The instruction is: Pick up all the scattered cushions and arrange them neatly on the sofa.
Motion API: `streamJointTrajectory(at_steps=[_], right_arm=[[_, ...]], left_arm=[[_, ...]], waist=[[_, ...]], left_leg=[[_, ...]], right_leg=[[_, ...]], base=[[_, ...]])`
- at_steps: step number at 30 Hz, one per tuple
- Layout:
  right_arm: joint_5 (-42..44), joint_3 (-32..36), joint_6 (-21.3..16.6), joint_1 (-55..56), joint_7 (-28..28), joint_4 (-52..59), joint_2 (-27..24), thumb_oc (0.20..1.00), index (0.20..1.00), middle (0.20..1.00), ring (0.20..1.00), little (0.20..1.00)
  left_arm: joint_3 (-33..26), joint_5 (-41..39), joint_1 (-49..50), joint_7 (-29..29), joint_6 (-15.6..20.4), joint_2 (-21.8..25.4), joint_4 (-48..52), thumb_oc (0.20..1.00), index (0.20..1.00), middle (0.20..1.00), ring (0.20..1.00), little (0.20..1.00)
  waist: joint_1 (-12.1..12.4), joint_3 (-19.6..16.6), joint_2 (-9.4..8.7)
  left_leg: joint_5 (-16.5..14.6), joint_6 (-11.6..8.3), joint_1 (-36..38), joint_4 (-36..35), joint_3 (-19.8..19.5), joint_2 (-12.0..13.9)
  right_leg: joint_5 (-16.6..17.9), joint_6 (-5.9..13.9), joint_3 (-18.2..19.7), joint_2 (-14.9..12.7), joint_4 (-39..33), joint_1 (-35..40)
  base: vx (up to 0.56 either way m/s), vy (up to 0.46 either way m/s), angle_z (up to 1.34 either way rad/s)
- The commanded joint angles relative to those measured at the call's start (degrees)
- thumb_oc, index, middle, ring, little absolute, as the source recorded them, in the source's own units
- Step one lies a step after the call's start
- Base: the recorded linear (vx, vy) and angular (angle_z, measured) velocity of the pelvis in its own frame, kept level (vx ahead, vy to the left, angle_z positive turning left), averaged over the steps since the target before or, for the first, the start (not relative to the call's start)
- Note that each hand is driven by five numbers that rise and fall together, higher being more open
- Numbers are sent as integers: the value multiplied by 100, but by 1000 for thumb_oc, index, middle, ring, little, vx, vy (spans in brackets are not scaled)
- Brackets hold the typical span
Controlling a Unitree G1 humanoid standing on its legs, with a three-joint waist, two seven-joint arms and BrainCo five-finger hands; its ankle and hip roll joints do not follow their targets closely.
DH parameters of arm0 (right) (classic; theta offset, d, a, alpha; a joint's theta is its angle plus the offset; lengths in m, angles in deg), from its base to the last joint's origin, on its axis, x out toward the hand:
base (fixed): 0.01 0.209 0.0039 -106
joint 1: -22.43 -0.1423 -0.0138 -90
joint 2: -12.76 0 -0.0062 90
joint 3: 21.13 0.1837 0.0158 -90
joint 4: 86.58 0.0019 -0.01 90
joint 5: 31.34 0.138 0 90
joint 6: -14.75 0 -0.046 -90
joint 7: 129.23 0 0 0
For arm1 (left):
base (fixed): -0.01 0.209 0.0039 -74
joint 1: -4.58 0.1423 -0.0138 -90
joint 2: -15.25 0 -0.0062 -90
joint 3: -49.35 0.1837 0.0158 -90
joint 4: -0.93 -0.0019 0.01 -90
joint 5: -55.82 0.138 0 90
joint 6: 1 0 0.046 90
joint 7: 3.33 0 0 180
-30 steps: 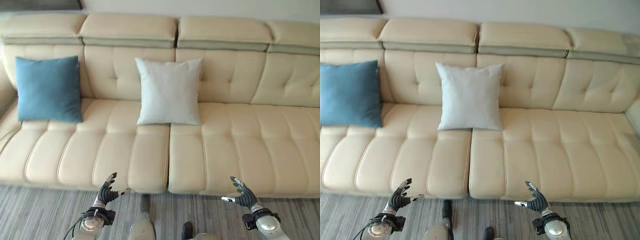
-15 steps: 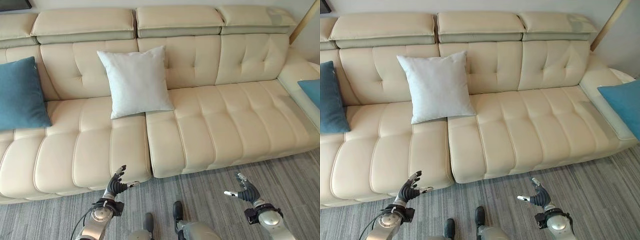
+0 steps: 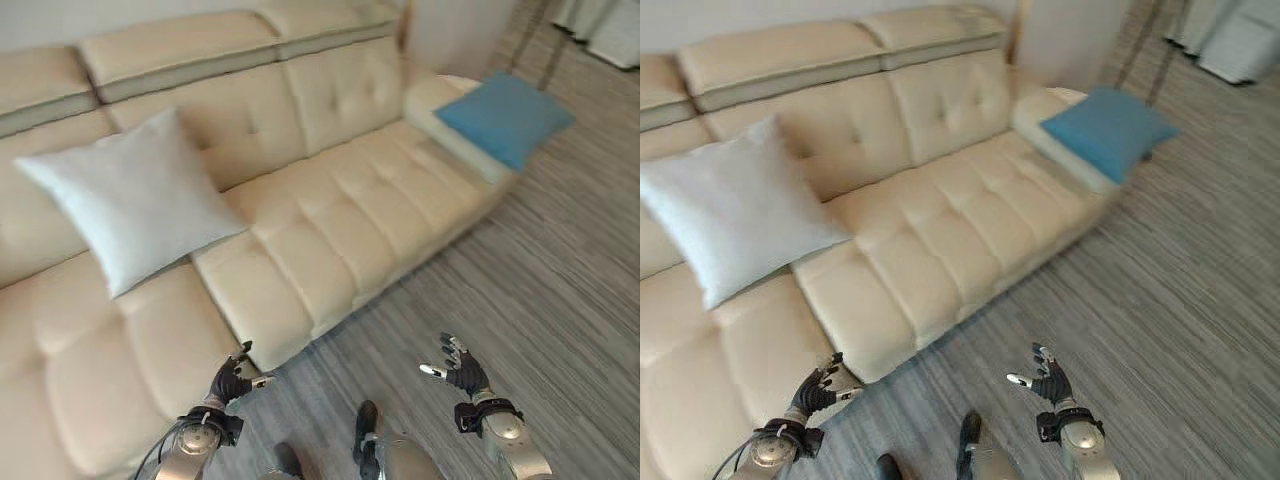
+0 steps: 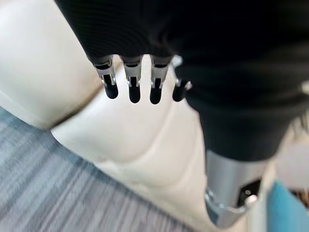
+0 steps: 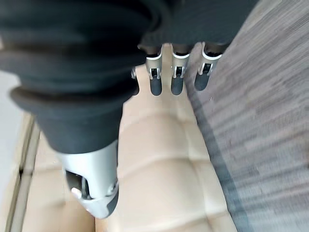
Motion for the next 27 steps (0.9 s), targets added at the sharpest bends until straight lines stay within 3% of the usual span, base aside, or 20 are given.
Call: streamJointTrajectory(at_steps=[1,4,5,7,9,12,15,19,23,27], right_arm=[[56,31,-111,-71,-64,260,-313,1000,1000,1000,1000,1000],[108,109,-146,72,-42,387,-371,1000,1000,1000,1000,1000],[134,135,-197,173,-46,463,-484,1000,1000,1000,1000,1000],[166,101,-177,164,-98,483,-583,1000,1000,1000,1000,1000],[185,28,-148,117,-100,555,-613,1000,1000,1000,1000,1000],[190,4,-153,110,-95,474,-625,1000,1000,1000,1000,1000],[161,-53,-161,67,-169,398,-631,1000,1000,1000,1000,1000],[127,-117,-113,27,-142,410,-597,1000,1000,1000,1000,1000],[-26,-198,-110,-44,-55,479,-534,1000,1000,1000,1000,1000],[-97,-248,-130,-99,23,593,-459,1000,1000,1000,1000,1000]], left_arm=[[-1,48,-87,107,76,32,231,1000,1000,1000,1000,1000],[153,113,-228,164,69,-66,50,1000,1000,1000,1000,1000],[232,65,-298,167,79,-141,13,1000,1000,1000,1000,1000],[278,1,-358,82,92,-220,-78,1000,1000,1000,1000,1000],[328,-65,-344,29,104,-267,-54,1000,1000,1000,1000,1000],[349,-41,-302,8,99,-289,-79,1000,1000,1000,1000,1000],[314,24,-184,-30,41,-302,-43,1000,1000,1000,1000,1000],[191,-13,-97,-48,5,-335,-77,1000,1000,1000,1000,1000],[169,-50,-2,5,14,-306,-74,1000,1000,1000,1000,1000],[186,-37,-23,36,37,-231,2,1000,1000,1000,1000,1000]], waist=[[39,-122,66],[-181,-209,64],[-281,-145,72],[-245,-59,77],[-128,-15,6],[-33,-14,-38],[206,33,83],[373,37,149],[449,-151,80],[422,-107,109]], left_leg=[[-619,-117,-245,538,-1230,-103],[-749,-298,-282,1261,-1046,107],[-576,-530,-525,2309,-1070,566],[-256,-597,-743,2863,-1480,695],[-301,-368,-1196,2759,-2098,238],[-390,-265,-1557,2257,-2280,56],[323,-388,-2029,1309,-2750,-200],[512,-369,-2111,965,-2902,-239],[166,-88,-1913,1186,-2675,-456],[-225,201,-1598,1269,-2427,-617]], right_leg=[[78,274,17,-140,-224,433],[-25,204,304,2,-527,610],[-136,-11,494,248,-717,860],[-253,-190,770,467,-835,1064],[-192,-238,1030,505,-912,1112],[-255,-172,1306,541,-990,1258],[-449,-150,1689,864,-994,1563],[-768,-169,2125,1036,-739,1890],[-607,148,2305,684,-201,1899],[127,565,2214,332,1076,1318]], base=[[106,-216,-161],[188,-334,-93],[258,-470,-27],[229,-317,-21],[124,-122,-80],[209,-71,-110],[428,-73,-111],[536,71,-87],[378,154,-86],[257,133,-66]])
